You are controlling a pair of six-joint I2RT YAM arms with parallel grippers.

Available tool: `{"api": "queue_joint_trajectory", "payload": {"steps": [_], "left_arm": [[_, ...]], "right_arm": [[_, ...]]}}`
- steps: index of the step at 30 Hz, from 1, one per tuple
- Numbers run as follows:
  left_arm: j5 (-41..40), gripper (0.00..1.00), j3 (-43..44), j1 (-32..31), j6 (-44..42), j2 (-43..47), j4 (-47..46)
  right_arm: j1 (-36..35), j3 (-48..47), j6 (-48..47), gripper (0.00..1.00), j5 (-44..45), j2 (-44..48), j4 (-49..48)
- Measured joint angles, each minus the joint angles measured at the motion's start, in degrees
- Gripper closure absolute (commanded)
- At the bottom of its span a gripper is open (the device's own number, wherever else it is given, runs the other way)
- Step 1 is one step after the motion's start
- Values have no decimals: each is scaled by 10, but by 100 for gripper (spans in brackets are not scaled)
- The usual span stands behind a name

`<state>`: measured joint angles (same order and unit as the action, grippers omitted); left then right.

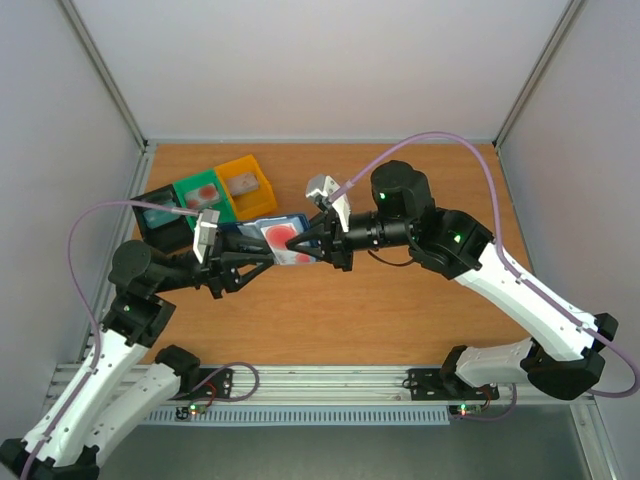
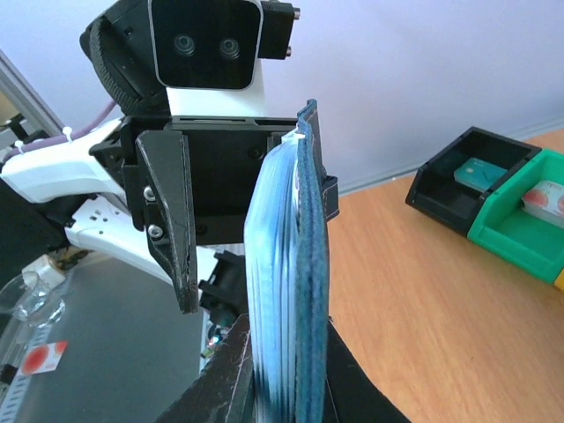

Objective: Take the credit cards out of the card holder

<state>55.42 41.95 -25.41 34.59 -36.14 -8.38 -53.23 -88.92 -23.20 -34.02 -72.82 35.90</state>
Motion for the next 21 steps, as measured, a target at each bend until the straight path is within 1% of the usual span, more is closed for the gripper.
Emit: {"api": "queue_joint_trajectory", "payload": {"steps": [3, 5, 11, 13, 14, 16, 20, 21], "left_arm": [[-7, 64, 1, -7, 8, -5, -14], [-11, 66, 1, -10, 10, -8, -17], [-18, 79, 5, -10, 4, -12, -10], [-18, 78, 7, -10, -1, -12, -8], [-18, 75, 9, -10, -4, -14, -8], [-18, 73, 16, -10, -10, -17, -8], [-21, 77, 29, -10, -32, -23, -4], [-21, 80, 31, -10, -36, -25, -4]], "right_arm": [[1, -1, 2, 99, 0, -3, -8], [2, -1, 3, 99, 5, -3, -9], [2, -2, 3, 99, 13, -3, -9], [2, -3, 5, 99, 9, -5, -9], [2, -5, 4, 99, 7, -6, -9], [3, -10, 4, 99, 6, -8, -10], [6, -10, 2, 99, 5, -8, -21], [7, -10, 1, 99, 4, -8, -21]]}}
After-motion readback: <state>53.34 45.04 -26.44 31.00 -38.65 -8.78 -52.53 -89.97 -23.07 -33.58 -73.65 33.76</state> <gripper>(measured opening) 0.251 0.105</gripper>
